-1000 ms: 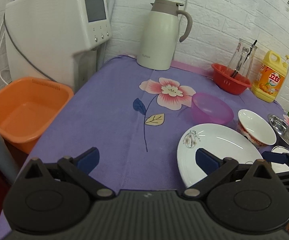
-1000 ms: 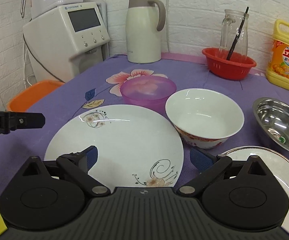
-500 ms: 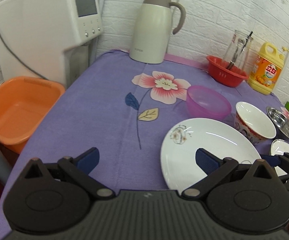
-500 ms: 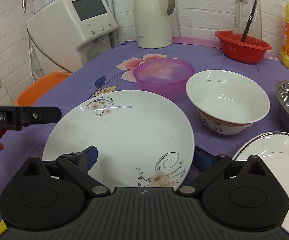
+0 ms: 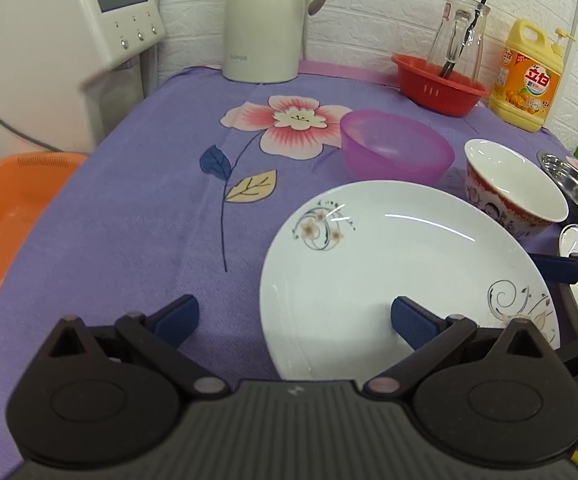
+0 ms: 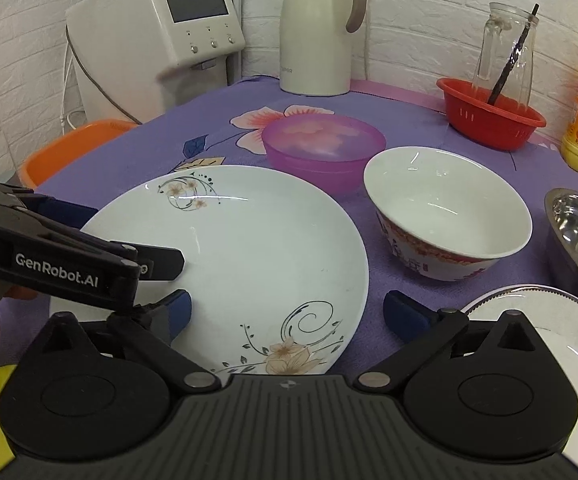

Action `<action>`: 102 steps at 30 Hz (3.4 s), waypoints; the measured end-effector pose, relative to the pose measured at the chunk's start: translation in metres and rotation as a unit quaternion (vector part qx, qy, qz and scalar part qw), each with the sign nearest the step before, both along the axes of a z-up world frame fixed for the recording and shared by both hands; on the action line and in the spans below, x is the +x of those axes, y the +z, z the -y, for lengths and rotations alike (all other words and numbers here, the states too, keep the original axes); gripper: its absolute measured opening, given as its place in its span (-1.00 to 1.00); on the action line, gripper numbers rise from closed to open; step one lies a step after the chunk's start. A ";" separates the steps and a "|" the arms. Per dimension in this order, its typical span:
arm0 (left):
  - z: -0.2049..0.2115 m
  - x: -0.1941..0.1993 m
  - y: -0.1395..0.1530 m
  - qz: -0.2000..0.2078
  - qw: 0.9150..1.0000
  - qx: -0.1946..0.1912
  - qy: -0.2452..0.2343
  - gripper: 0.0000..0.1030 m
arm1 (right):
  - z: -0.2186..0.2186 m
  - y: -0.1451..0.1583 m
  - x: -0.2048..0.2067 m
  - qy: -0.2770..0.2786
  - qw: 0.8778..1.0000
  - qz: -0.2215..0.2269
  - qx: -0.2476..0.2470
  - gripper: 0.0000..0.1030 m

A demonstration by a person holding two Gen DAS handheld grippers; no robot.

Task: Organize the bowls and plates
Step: 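Move the left gripper to the white floral plate and grasp its rim, then lift the floral plate and lower it onto the yellow plate, open left gripper, then move the left gripper to the blue-rimmed white plate and grasp its rim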

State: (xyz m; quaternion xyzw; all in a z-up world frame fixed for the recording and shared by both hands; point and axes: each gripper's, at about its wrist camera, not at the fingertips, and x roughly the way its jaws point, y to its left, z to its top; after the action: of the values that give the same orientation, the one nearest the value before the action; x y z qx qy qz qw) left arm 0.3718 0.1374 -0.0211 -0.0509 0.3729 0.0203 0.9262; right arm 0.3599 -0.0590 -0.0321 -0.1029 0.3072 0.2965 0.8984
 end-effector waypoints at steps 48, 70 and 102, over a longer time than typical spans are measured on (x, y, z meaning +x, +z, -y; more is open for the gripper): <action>0.031 -0.058 0.069 0.072 0.996 0.001 -0.057 0.45 | 0.023 0.048 -0.055 -0.023 0.997 0.023 0.064 1.00; 0.047 -0.179 0.015 0.037 0.997 -0.044 -0.049 0.45 | 0.052 0.008 -0.173 -0.045 0.997 -0.009 0.068 1.00; 0.087 -0.172 0.035 0.081 0.991 -0.082 -0.071 0.96 | 0.183 -0.010 -0.162 -0.266 0.951 -0.014 0.156 1.00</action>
State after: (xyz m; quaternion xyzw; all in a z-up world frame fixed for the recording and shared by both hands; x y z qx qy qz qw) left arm 0.1998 0.0503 0.0141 -0.1016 0.2994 -0.0802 0.9453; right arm 0.1981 -0.2420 -0.0424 0.1281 0.2858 0.0930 0.9451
